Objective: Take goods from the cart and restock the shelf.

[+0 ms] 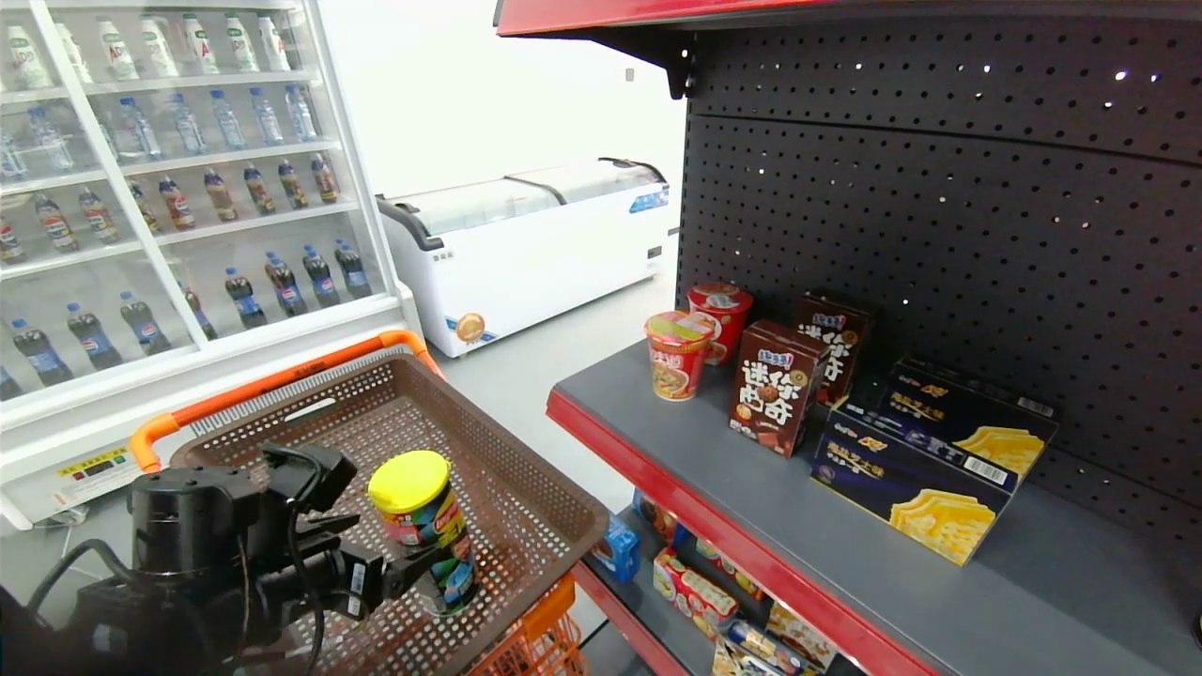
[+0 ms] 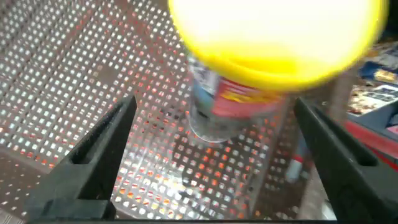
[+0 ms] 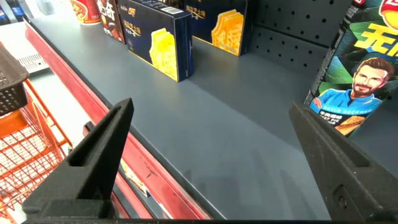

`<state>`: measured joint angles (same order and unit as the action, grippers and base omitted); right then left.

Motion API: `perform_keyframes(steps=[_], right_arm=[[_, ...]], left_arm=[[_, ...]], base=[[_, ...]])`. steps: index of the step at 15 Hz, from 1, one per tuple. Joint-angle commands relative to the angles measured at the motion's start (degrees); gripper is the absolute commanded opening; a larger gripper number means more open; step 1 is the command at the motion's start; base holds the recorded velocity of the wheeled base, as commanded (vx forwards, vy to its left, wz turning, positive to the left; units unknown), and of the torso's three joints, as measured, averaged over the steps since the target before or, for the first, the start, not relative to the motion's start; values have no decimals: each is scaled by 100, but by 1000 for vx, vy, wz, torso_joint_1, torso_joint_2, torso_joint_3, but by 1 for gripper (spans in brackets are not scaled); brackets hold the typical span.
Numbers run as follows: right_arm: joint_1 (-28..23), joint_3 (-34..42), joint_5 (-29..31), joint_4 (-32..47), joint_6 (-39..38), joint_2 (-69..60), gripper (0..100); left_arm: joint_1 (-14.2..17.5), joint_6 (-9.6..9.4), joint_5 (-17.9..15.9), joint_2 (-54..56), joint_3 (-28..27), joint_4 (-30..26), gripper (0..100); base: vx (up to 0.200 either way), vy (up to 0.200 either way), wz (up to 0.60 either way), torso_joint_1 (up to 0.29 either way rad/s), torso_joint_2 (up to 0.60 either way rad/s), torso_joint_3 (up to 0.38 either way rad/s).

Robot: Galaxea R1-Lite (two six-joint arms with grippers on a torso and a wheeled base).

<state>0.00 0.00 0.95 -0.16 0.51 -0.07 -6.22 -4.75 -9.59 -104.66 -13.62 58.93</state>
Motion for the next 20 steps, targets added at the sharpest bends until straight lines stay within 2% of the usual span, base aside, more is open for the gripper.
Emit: perform_keyframes(steps=[1,4,11,13,14,15,16,18,20], right_arm=[[0,0,2,-2,2,7,100],[0,0,2,-2,2,7,100],[0,0,2,-2,2,7,100],[0,0,2,-2,2,7,100],[0,0,2,-2,2,7,100],[0,0,2,-2,2,7,100],[0,0,2,-2,2,7,100],[0,0,2,-2,2,7,100],[0,0,2,-2,2,7,100]], left_arm=[[68,1,-16,-565,-176,75,100],[-125,10,-174,-1074,-396,532,100],[-477,-8,-201,-1883,-1073,549,100],[-494,1,-210,-1971,-1214,576,100],[-494,-26,-210,-2006,-1231,567,100],[-494,-140,-210,-2050,-1222,576,100],[-494,-254,-210,-2059,-1231,576,0],[-512,-307,-130,-2032,-1319,567,0],[-494,-509,54,-1813,-1293,576,0]], base=[[0,0,0,0,0,0],[0,0,0,0,0,0],[0,0,0,0,0,0],[0,0,0,0,0,0],[0,0,0,0,0,0],[0,0,0,0,0,0],[0,0,0,0,0,0],[0,0,0,0,0,0],[0,0,0,0,0,0]])
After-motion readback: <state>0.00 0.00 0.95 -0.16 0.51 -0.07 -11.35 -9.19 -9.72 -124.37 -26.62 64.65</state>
